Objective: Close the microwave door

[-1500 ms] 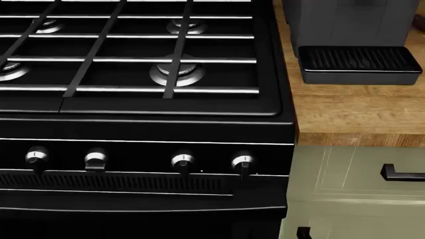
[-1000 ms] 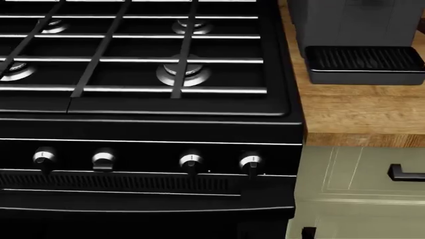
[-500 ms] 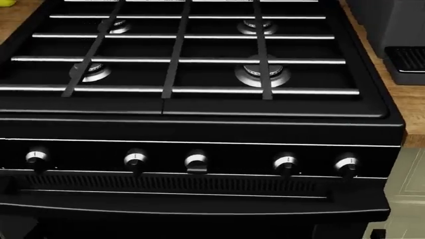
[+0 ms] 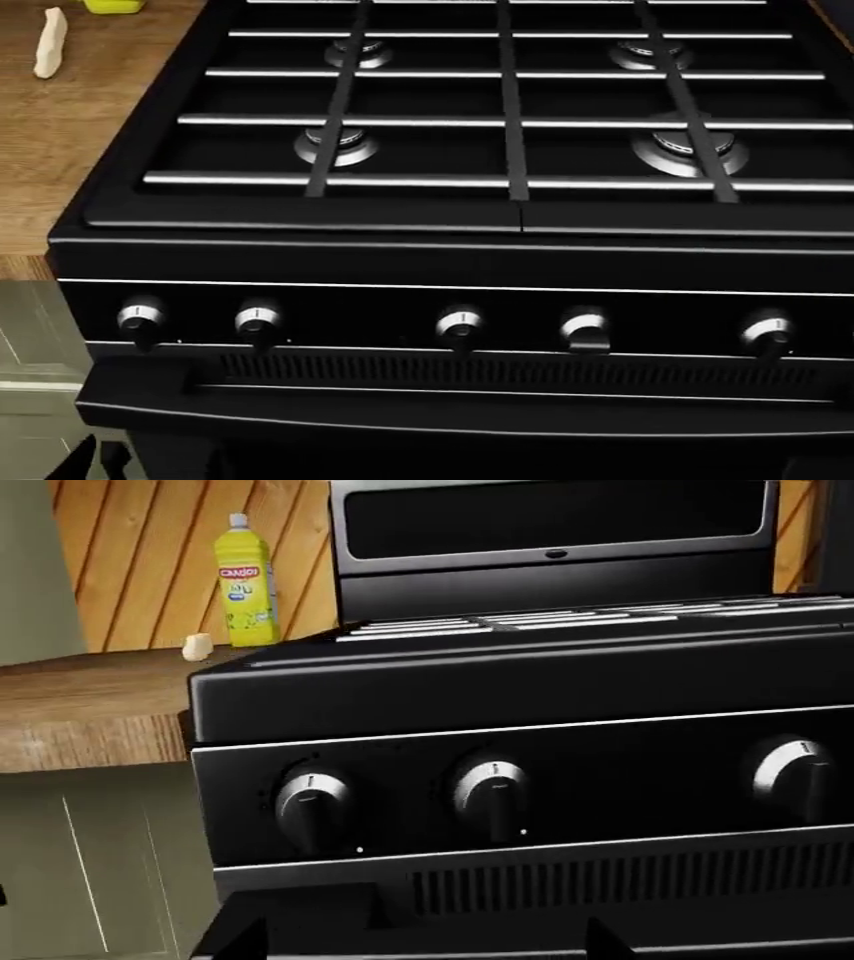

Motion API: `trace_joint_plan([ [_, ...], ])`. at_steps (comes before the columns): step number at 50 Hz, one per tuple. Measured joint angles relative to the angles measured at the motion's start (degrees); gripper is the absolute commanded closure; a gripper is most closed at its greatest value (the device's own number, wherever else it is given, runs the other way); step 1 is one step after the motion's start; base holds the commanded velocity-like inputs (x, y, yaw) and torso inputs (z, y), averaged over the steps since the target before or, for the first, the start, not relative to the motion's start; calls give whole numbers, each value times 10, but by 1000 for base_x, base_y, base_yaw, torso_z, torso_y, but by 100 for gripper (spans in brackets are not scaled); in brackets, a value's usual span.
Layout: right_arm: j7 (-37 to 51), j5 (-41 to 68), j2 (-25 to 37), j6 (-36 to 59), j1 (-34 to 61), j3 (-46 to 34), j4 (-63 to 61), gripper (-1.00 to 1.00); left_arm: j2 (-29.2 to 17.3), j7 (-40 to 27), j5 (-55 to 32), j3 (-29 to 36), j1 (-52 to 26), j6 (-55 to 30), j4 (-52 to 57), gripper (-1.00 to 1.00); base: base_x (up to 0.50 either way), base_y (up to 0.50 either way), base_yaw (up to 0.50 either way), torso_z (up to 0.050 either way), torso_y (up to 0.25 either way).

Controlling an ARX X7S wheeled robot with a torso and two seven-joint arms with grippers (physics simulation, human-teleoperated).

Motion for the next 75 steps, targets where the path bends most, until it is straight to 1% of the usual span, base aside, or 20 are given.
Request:
trace_joint_plan([
  [60, 30, 12, 23, -2, 5, -30, 3, -100, -24, -28, -19, 29, -5, 6, -2, -100, 0, 500, 0, 0, 0],
  [75, 44, 4, 25, 7, 8, -38, 2, -100, -31, -39, -9, 38, -6, 3, 0, -100, 0, 0, 0, 0, 0],
])
